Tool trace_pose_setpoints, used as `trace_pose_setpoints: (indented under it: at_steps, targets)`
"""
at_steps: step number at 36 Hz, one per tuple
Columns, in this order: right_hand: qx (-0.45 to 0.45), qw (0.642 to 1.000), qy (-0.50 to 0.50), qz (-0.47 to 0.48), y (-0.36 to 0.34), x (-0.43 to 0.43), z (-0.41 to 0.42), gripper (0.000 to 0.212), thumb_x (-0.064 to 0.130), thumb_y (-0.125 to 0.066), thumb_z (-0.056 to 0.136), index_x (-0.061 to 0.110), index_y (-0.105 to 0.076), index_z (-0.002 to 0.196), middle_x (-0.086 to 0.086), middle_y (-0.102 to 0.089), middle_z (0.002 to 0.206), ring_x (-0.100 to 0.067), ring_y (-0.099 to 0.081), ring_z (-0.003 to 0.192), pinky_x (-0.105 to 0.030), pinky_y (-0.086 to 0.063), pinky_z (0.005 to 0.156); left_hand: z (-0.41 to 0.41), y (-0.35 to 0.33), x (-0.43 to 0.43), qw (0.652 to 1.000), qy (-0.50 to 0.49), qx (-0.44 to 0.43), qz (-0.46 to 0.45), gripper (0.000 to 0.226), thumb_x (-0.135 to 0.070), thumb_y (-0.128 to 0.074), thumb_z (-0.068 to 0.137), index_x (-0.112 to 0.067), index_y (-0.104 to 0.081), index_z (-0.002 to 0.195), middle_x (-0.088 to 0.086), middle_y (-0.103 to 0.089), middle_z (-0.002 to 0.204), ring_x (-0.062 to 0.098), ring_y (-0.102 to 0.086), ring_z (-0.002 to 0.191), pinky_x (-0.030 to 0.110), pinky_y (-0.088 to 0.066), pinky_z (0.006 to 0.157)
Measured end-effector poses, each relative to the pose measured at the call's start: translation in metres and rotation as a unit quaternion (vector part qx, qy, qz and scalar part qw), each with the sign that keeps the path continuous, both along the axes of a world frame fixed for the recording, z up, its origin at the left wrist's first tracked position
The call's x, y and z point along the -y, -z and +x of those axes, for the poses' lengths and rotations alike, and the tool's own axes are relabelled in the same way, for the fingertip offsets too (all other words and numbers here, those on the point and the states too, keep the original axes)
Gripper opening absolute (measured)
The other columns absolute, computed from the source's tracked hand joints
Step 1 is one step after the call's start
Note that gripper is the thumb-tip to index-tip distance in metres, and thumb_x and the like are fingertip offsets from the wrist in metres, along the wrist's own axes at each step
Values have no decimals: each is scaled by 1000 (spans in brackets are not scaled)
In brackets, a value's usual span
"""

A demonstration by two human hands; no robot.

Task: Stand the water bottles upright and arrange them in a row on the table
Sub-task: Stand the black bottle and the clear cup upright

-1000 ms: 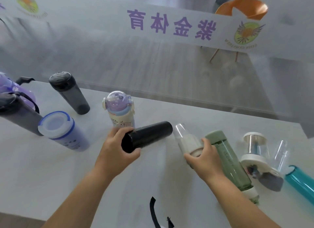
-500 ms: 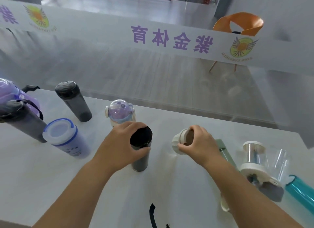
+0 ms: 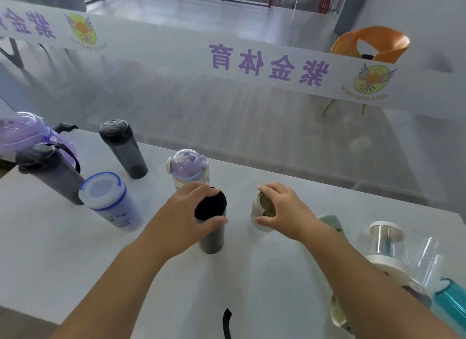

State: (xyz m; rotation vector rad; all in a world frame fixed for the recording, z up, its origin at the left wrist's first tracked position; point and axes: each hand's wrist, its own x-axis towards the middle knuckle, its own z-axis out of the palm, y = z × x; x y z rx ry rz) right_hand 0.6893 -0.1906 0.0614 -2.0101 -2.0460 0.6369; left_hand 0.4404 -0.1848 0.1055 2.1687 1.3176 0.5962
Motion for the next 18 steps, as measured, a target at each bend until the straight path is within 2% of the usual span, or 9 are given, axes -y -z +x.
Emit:
trace_pose_setpoints:
  at_steps: [3,10,14,18]
  targets:
    - [13,1000,-5,-1,0,0,-1,80,47,-69,77,28,-29,143,9,-32,144,-18,-27,131,-37,-40,101,2,0,0,1000,-3,-11,1,52,-53,-67,71,-33,-52,117,-15,-52,119,7,-51,102,12,-41,83]
    - [23,1000,-11,-18,-11,-1,0,82,49,-68,77,25,-28,145,2,-28,151,-21,-25,136,-40,-34,108,6,-7,0,999,-3,-37,3,51,-55,-66,72,-33,-52,116,-14,-52,121,9,-50,102,17,-41,82]
    - [8,999,13,33,-23,11,2,74,46,-68,79,22,-36,141,2,-36,147,-21,-31,134,-41,-36,106,4,-12,3,998,5,-60,14,51,-52,-66,75,-31,-52,119,-10,-52,124,11,-47,105,21,-42,86]
    - [5,997,48,62,-35,31,6,60,45,-67,80,25,-46,133,5,-44,137,-19,-37,126,-36,-39,99,2,-22,7,995,1,-87,47,49,-47,-67,76,-25,-56,119,-4,-52,127,19,-46,113,33,-46,94]
